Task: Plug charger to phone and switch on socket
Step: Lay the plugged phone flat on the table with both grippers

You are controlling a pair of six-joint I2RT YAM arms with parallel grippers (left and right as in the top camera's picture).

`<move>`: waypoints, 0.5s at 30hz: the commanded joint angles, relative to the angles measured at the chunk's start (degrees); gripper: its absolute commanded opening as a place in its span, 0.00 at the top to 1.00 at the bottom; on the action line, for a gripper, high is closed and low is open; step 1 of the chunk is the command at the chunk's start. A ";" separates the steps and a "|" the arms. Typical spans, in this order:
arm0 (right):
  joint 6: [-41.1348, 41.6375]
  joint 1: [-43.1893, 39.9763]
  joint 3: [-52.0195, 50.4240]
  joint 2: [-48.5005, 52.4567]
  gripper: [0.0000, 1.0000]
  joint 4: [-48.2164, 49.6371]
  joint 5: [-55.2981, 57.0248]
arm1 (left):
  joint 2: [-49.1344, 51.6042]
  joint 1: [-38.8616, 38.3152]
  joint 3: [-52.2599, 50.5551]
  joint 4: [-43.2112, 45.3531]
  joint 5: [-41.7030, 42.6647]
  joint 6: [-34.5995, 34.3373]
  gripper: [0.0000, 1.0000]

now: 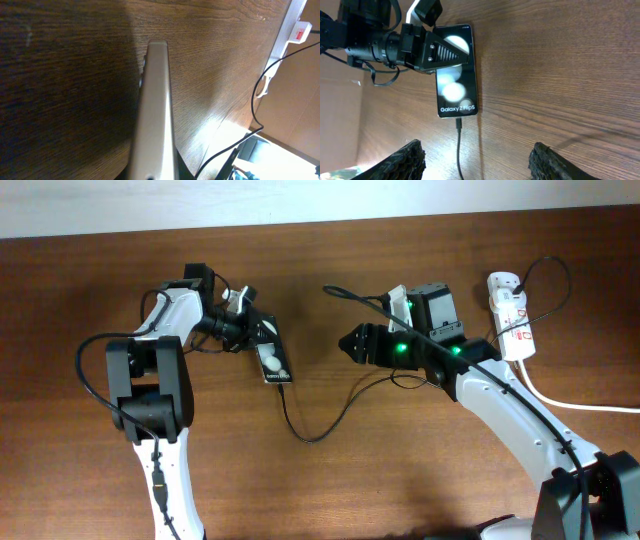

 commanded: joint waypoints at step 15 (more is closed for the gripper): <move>-1.38 0.22 0.42 -0.68 0.28 -0.66 1.99 | 1.11 -0.28 2.67 -4.59 -8.79 1.09 0.59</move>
